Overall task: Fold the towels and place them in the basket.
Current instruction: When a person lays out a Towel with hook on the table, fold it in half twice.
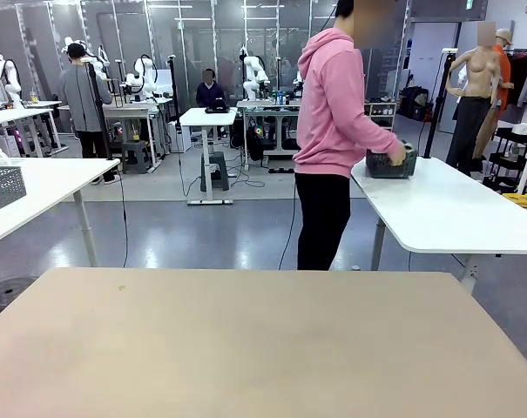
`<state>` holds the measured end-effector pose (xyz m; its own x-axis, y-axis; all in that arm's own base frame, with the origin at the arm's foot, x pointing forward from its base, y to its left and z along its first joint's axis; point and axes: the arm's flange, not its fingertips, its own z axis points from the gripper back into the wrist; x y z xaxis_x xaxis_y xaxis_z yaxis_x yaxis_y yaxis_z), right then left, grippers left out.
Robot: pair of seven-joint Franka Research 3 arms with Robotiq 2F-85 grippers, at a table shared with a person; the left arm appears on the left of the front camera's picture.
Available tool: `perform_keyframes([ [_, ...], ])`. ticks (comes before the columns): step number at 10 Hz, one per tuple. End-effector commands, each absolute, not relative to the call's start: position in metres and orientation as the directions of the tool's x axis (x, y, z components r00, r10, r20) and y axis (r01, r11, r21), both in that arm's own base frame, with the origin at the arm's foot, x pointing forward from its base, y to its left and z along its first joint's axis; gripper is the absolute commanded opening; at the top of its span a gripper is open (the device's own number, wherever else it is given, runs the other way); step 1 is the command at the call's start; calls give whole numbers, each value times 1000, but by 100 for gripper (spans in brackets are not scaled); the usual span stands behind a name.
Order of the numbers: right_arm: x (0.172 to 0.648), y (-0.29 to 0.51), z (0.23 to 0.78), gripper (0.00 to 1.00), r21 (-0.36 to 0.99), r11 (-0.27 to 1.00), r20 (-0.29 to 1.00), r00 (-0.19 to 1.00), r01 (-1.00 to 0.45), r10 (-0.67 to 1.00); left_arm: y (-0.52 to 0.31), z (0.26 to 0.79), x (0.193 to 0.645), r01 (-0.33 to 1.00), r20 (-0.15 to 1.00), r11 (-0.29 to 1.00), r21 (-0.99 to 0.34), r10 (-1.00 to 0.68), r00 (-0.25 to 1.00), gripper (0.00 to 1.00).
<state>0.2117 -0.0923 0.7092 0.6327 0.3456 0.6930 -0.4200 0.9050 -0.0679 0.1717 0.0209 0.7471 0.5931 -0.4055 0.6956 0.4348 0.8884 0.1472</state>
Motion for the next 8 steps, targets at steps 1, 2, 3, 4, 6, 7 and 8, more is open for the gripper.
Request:
perform_keyframes([
  [1,213,-92,709,100,-65,905,689,637,-421,346,20,750,168,442,688,885,148,-413,597,100],
  [2,213,-92,709,100,-65,905,689,637,-421,346,20,750,168,442,688,885,148,-413,597,100],
  [3,213,-92,709,100,-65,905,689,637,-421,346,20,750,168,442,688,885,148,-413,597,100],
  [4,213,-92,709,100,-65,905,689,637,-421,346,20,750,168,442,688,885,148,-413,597,100],
  [6,213,-92,709,100,-65,905,689,637,-421,346,20,750,168,442,688,885,148,-413,597,100],
  [7,213,-92,709,100,-65,905,689,637,-421,346,20,750,168,442,688,885,148,-413,597,100],
  [8,213,-92,709,100,-65,905,689,637,-421,346,20,750,168,442,688,885,148,-413,597,100],
])
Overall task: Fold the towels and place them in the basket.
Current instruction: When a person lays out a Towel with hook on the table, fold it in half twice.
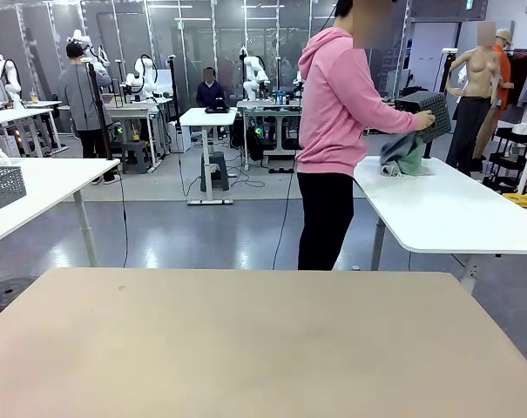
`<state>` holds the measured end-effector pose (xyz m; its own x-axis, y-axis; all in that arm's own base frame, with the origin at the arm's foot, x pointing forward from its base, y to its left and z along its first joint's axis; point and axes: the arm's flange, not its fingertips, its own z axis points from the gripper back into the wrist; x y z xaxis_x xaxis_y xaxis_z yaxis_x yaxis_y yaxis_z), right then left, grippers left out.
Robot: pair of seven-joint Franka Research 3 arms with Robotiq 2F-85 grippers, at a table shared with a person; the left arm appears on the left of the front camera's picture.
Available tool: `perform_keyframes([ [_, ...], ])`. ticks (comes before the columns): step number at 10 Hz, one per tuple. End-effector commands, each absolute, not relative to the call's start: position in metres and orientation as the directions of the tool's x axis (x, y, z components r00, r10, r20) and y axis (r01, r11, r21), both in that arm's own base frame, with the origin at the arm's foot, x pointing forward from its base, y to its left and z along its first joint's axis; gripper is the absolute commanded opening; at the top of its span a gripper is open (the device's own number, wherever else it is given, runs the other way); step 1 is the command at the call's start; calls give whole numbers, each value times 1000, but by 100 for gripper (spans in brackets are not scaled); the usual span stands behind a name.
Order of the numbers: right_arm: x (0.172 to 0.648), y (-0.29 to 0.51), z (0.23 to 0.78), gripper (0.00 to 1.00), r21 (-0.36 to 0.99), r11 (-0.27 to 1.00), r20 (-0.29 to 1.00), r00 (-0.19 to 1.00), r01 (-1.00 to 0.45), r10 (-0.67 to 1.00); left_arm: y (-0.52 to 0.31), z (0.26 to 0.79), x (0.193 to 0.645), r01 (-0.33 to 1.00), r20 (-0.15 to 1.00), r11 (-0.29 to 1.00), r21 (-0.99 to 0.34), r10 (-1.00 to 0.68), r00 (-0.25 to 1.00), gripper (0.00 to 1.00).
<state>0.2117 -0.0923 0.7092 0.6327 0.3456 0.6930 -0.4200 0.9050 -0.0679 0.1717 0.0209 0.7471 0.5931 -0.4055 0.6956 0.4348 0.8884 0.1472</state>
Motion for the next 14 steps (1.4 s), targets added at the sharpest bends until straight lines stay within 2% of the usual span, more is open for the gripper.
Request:
perform_keyframes([
  [1,213,-92,709,100,-65,905,689,637,-421,346,20,750,168,442,688,885,148,-413,597,100],
  [14,213,-92,709,100,-65,905,689,637,-421,346,20,750,168,442,688,885,148,-413,597,100],
])
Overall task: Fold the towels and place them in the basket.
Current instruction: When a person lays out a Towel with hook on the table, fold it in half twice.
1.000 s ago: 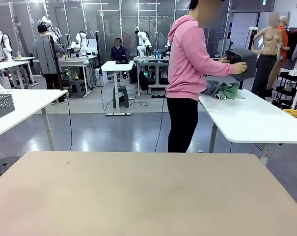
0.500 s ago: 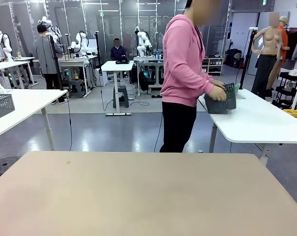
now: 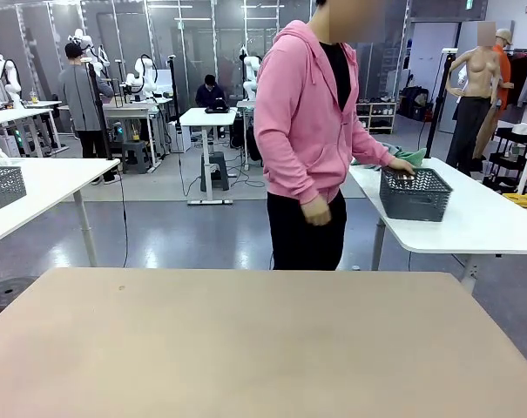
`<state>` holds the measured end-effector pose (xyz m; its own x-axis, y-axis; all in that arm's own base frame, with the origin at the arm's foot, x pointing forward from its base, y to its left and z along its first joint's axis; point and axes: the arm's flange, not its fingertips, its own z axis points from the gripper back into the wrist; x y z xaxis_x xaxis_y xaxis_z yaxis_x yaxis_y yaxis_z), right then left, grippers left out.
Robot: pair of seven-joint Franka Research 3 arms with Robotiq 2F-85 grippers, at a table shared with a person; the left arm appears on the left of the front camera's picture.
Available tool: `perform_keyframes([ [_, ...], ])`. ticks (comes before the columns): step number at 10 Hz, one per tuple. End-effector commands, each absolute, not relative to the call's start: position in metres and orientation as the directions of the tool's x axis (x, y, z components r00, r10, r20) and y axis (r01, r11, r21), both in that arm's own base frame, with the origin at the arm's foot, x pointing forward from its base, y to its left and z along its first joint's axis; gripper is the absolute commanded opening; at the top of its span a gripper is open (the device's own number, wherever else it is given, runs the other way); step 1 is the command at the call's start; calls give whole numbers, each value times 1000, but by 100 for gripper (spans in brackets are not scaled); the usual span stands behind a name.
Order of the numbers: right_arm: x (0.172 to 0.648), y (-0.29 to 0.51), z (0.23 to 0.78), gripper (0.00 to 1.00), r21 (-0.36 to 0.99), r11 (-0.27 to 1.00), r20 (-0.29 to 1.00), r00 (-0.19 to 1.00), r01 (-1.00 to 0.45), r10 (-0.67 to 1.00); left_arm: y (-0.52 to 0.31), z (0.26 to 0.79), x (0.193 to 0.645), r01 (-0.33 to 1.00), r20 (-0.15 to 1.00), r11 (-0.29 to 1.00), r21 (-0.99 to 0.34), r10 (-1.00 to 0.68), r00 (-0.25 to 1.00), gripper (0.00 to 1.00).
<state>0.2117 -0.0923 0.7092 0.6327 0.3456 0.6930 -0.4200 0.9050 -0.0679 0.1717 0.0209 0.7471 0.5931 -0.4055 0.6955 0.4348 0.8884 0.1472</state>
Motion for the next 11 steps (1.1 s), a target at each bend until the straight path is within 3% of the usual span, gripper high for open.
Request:
perform_keyframes([
  [1,213,-92,709,100,-65,905,689,637,-421,346,20,750,168,442,688,885,148,-413,597,100],
  [11,213,-92,709,100,-65,905,689,637,-421,346,20,750,168,442,688,885,148,-413,597,100],
])
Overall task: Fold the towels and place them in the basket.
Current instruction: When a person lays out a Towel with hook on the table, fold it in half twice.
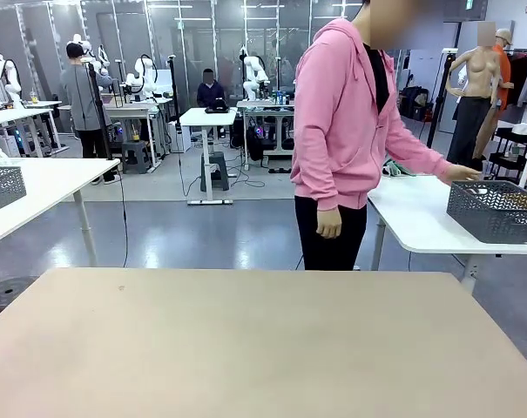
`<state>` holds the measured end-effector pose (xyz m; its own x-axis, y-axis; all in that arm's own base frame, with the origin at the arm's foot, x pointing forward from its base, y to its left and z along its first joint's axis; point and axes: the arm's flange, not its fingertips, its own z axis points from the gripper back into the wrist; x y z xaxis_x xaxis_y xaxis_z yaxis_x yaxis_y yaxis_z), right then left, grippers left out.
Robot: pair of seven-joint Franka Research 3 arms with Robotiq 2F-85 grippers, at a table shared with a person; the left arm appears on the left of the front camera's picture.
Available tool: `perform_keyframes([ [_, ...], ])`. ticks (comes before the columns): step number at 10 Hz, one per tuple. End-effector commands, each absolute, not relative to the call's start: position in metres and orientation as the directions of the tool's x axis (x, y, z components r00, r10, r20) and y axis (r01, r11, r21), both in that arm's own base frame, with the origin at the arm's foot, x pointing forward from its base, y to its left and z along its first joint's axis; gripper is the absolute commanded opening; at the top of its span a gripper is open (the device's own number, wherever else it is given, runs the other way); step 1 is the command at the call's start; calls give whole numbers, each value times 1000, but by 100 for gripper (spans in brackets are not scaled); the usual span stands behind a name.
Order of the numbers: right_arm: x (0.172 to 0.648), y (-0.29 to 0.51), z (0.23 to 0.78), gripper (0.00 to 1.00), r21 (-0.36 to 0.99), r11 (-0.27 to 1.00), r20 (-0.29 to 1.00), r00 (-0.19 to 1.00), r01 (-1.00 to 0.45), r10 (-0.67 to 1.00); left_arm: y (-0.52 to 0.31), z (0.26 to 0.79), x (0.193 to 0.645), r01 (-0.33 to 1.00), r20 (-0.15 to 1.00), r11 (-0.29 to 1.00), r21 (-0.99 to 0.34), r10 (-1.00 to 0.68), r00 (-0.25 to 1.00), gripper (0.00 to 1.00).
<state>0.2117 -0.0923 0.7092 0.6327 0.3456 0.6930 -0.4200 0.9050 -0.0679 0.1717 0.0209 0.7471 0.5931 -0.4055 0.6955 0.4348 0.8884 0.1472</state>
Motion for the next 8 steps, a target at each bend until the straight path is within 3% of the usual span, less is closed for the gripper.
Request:
perform_keyframes([
  [1,213,-92,709,100,-65,905,689,637,-421,346,20,750,168,442,688,885,148,-413,597,100],
  [8,213,-92,709,100,-65,905,689,637,-421,346,20,750,168,442,688,885,148,-413,597,100],
])
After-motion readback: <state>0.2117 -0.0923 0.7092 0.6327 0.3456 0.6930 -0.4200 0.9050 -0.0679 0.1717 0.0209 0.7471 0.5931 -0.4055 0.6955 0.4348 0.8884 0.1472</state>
